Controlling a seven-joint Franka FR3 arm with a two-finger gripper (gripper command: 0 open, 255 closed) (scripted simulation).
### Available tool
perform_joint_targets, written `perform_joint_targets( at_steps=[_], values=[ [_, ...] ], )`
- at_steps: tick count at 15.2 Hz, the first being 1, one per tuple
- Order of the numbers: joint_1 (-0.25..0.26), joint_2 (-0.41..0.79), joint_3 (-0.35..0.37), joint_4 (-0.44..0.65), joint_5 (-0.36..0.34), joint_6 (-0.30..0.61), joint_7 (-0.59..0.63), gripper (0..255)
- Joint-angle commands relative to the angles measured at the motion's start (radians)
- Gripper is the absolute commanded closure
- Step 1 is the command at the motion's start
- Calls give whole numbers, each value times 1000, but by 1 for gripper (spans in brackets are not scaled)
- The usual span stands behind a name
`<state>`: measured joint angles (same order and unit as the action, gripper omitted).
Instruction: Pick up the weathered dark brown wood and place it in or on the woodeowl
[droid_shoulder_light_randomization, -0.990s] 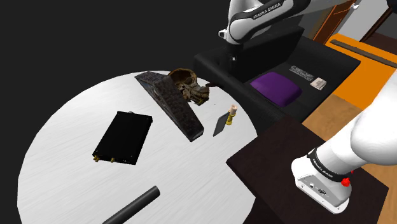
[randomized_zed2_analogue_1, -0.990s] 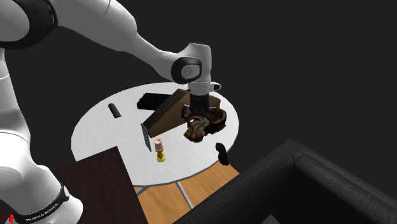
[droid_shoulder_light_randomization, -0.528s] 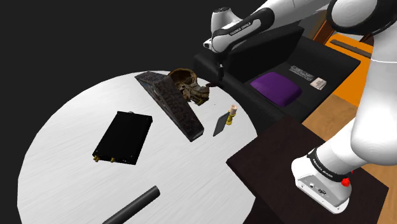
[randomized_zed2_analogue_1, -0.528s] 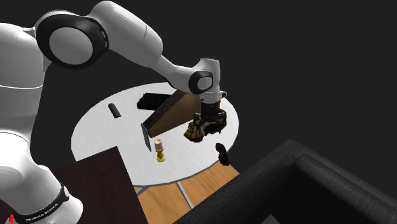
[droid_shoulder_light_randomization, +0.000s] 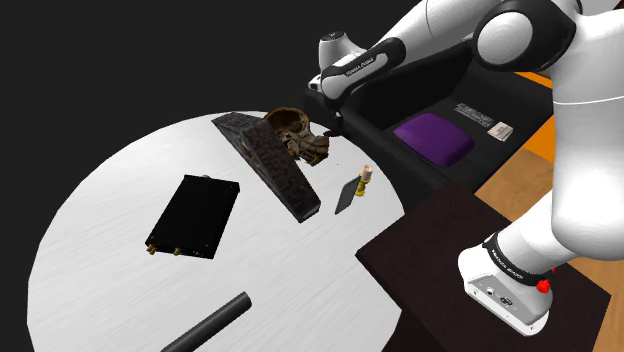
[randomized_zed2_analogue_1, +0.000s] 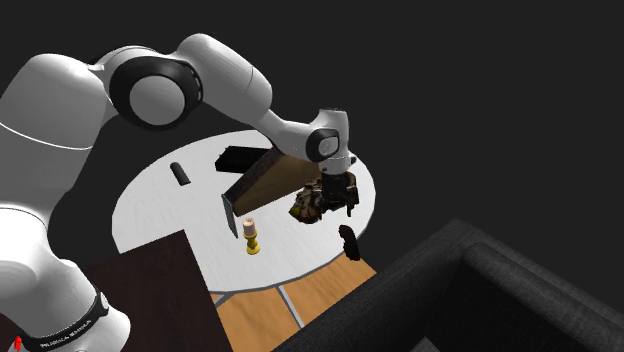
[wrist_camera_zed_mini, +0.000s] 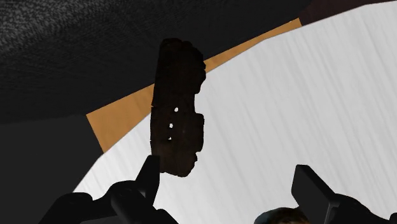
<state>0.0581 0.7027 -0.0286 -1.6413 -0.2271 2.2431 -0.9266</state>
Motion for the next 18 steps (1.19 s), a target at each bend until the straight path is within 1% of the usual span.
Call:
perform_joint_targets(
  at_steps=[1,3,11,12,18],
  values=[
    [-3,17,-2,1,-2,18,-1,0],
    [-6,39,-4,-1,-4,41,1,0],
    [-6,39,-4,-1,-4,41,1,0],
    [-6,39,-4,-1,-4,41,1,255],
    [-6,39,-4,-1,-4,41,1,255]
  ],
)
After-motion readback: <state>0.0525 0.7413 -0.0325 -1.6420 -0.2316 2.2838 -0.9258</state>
